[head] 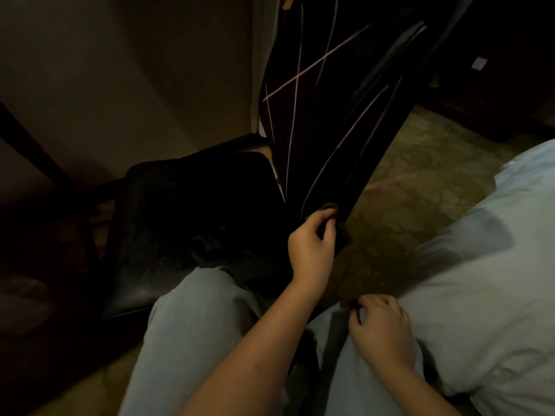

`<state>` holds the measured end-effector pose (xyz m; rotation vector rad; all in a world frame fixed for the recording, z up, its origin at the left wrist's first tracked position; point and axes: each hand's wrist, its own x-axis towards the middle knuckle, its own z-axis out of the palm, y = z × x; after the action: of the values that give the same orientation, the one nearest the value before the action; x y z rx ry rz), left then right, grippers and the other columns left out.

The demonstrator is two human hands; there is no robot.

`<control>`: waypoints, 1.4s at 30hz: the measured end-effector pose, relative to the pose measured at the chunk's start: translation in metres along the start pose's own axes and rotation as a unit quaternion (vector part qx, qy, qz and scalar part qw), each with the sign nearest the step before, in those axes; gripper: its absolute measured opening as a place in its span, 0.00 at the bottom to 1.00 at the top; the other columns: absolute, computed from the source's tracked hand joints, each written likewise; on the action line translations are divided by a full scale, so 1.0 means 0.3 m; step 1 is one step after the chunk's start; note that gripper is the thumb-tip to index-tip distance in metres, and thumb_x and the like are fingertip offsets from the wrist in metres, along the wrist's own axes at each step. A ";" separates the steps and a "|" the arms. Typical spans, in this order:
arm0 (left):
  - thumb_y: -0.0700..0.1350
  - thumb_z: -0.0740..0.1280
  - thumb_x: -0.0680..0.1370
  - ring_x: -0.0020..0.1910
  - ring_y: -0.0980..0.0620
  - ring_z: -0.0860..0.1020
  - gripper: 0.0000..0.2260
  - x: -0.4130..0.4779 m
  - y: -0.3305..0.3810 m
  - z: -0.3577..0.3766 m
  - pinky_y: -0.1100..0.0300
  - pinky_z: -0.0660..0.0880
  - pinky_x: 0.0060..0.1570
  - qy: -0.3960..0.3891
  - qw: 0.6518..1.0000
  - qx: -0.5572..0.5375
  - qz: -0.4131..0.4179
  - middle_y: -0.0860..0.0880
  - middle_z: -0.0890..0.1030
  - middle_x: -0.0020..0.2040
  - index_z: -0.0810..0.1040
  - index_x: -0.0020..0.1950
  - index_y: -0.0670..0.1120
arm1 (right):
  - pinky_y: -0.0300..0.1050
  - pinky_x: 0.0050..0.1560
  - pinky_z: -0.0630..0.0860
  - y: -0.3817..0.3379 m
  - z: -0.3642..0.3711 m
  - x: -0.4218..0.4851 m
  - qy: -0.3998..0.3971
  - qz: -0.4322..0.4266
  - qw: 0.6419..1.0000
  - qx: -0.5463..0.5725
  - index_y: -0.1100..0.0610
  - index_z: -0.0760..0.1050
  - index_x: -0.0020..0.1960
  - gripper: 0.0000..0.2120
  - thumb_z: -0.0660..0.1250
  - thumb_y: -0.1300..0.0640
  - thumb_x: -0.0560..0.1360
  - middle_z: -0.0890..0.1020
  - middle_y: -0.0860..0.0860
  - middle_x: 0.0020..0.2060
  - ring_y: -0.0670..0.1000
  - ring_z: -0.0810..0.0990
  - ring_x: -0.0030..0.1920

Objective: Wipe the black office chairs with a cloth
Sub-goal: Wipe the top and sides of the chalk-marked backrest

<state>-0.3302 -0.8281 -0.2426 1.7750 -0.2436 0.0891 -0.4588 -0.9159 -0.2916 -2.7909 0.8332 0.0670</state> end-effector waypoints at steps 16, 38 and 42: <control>0.42 0.65 0.79 0.52 0.58 0.79 0.08 -0.015 -0.093 -0.007 0.61 0.77 0.54 -0.038 0.996 0.027 -0.081 0.51 0.82 0.50 0.81 0.56 0.46 | 0.47 0.59 0.68 -0.009 0.002 -0.019 0.026 -0.012 0.999 0.022 0.45 0.78 0.52 0.08 0.62 0.48 0.76 0.79 0.44 0.51 0.48 0.70 0.59; 0.41 0.64 0.80 0.44 0.58 0.79 0.08 0.064 0.158 -0.070 0.58 0.79 0.48 -0.074 0.993 0.079 0.045 0.51 0.81 0.49 0.78 0.57 0.44 | 0.48 0.68 0.63 -0.003 -0.034 -0.025 -0.044 0.002 0.999 0.013 0.48 0.74 0.58 0.12 0.56 0.46 0.80 0.76 0.46 0.58 0.50 0.67 0.65; 0.41 0.63 0.80 0.45 0.58 0.77 0.07 0.044 0.117 -0.065 0.63 0.76 0.45 -0.081 0.992 0.094 0.035 0.50 0.81 0.50 0.78 0.57 0.45 | 0.47 0.64 0.65 0.027 -0.026 -0.018 -0.025 0.004 0.999 0.023 0.47 0.75 0.56 0.11 0.57 0.47 0.79 0.77 0.44 0.57 0.49 0.68 0.63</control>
<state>-0.3235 -0.8176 -0.2023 1.9647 -0.4260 0.0183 -0.4679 -0.9214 -0.2852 -2.7321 0.8233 0.1185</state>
